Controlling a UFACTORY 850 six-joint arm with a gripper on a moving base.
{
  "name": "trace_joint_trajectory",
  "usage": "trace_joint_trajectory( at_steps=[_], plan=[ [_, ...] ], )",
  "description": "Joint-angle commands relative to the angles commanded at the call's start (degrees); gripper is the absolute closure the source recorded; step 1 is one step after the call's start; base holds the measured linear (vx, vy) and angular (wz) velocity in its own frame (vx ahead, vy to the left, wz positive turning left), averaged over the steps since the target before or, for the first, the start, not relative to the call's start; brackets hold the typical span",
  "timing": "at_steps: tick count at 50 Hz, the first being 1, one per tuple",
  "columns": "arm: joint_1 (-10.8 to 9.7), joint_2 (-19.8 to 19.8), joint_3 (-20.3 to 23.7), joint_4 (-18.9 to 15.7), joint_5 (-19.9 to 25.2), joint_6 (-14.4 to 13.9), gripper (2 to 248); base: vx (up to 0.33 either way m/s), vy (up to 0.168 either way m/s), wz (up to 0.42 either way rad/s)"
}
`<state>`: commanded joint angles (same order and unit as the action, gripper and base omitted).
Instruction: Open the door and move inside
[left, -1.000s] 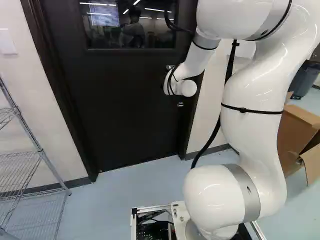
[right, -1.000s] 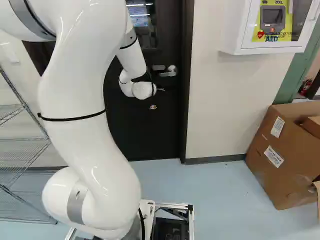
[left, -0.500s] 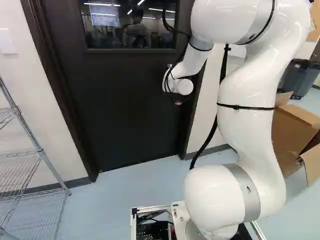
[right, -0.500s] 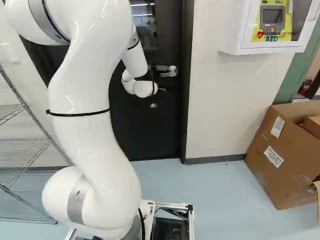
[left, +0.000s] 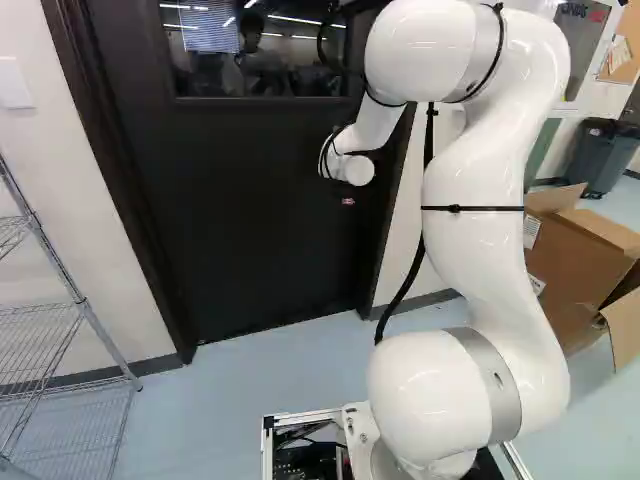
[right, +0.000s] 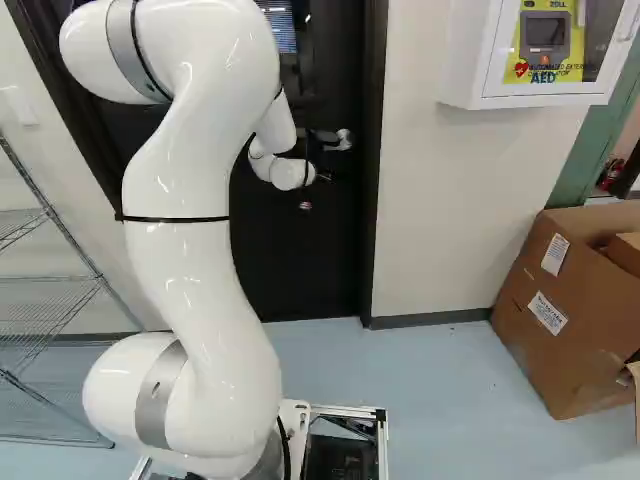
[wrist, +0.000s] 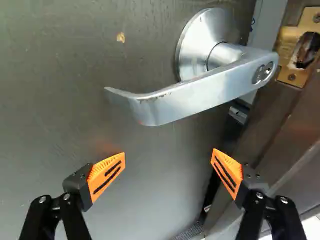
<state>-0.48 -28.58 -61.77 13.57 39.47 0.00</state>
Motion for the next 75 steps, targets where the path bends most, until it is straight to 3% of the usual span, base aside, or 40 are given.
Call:
trace_joint_trajectory(
  at_steps=[41, 58, 75],
  plan=[
    [2.8, -10.3, -13.7, -0.4, -0.6, 0.0, 3, 0.0, 0.0, 0.0],
    [4.9, -11.4, -15.2, -4.6, -3.0, 0.0, 3, 0.0, 0.0, 0.0],
    [7.1, -13.2, -17.7, -11.1, -5.1, 0.0, 3, 0.0, 0.0, 0.0]
  ],
)
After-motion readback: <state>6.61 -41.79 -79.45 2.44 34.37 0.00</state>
